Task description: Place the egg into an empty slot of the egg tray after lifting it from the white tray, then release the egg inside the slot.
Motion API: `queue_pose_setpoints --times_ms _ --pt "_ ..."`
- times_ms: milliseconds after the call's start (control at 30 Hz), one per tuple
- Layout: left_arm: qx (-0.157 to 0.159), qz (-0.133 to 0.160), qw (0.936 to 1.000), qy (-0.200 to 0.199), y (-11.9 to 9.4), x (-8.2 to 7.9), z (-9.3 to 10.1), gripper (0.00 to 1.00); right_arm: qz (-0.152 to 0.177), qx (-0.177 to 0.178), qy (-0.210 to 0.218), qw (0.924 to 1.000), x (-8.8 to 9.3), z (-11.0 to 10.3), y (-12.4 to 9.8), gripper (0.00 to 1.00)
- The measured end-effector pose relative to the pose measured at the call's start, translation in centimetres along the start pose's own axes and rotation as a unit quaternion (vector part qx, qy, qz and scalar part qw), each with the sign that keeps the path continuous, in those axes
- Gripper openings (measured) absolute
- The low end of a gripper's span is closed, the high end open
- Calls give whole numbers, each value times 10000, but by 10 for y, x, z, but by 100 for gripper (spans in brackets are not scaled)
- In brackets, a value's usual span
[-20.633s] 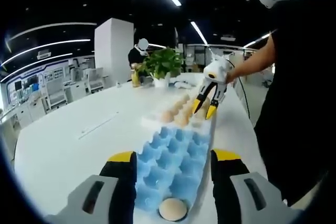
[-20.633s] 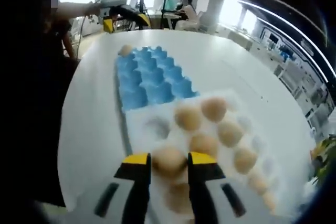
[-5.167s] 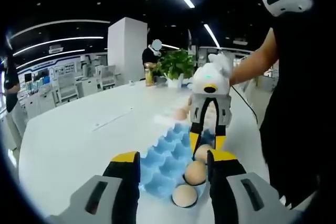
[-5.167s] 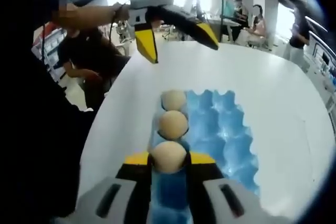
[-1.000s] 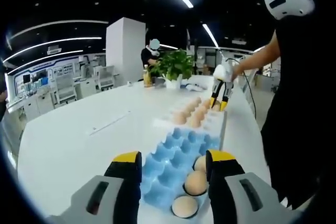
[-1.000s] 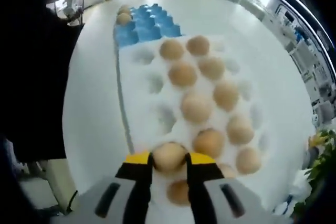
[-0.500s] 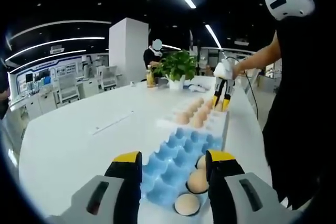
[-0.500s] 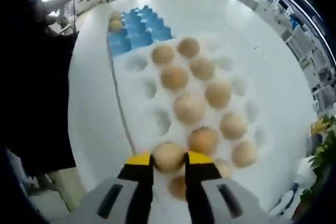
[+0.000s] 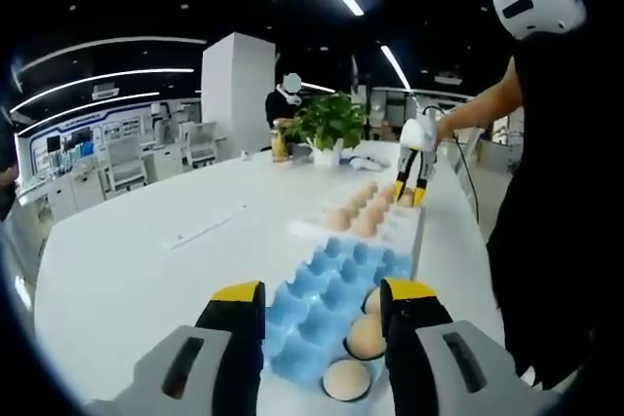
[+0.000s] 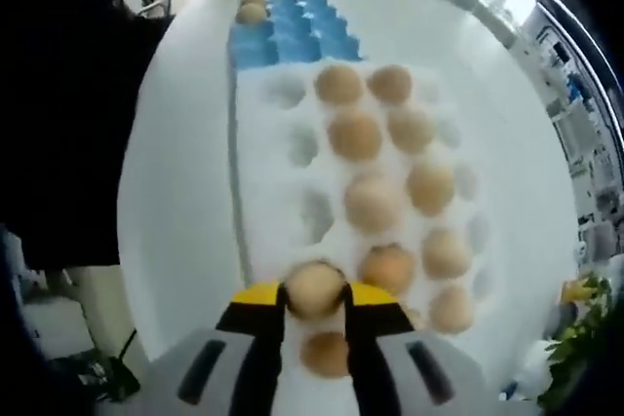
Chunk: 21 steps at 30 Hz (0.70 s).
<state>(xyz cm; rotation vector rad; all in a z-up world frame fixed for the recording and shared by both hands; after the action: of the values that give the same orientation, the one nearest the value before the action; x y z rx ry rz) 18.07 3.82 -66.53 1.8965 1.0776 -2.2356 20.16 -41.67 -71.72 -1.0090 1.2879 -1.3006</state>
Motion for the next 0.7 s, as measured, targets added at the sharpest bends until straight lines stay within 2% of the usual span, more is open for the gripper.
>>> queue_pose_setpoints --times_ms 33,133,167,233,333,467,500,600,700 --pt "1 8 10000 11 0 -1 0 47 -43 -45 -355 9993 -3 0 2 25" --pt "12 -17 10000 36 0 -1 0 47 -145 -315 -259 9991 -5 5 5 26" --pt "9 -27 10000 36 -1 -2 0 47 -166 -425 -401 9982 -4 6 6 26" --pt "-6 -32 10000 45 -2 -2 -1 47 -146 -473 -426 9979 -4 7 5 26" --pt "-16 -5 10000 22 -1 -2 -1 46 -450 -399 29 9982 -9 5 4 24" --pt "-27 13 10000 15 -1 0 -1 46 -190 -367 216 9989 -5 8 -2 22" --pt "-38 17 10000 13 -1 0 -1 46 -67 -453 583 9972 -1 7 -9 22" --pt "-43 20 10000 2 -2 0 -2 46 131 -376 813 9959 0 13 -26 22" --pt "-51 10 10000 4 -2 1 -3 46 246 -289 851 9956 -1 18 -37 22"
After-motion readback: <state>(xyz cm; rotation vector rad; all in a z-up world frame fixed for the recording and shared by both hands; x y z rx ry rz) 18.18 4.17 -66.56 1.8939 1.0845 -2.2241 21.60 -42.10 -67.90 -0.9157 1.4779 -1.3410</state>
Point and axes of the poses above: the point that each gripper's makers call its tool centre point, and the gripper's own axes: y roughly forward along the fingers, z roughly to its right, x roughly out of its underside, the point moved 8 cm from there along -y, roughly backward along the fingers, and after that the axes turned 10 degrees about -z, right-handed, at the moved point
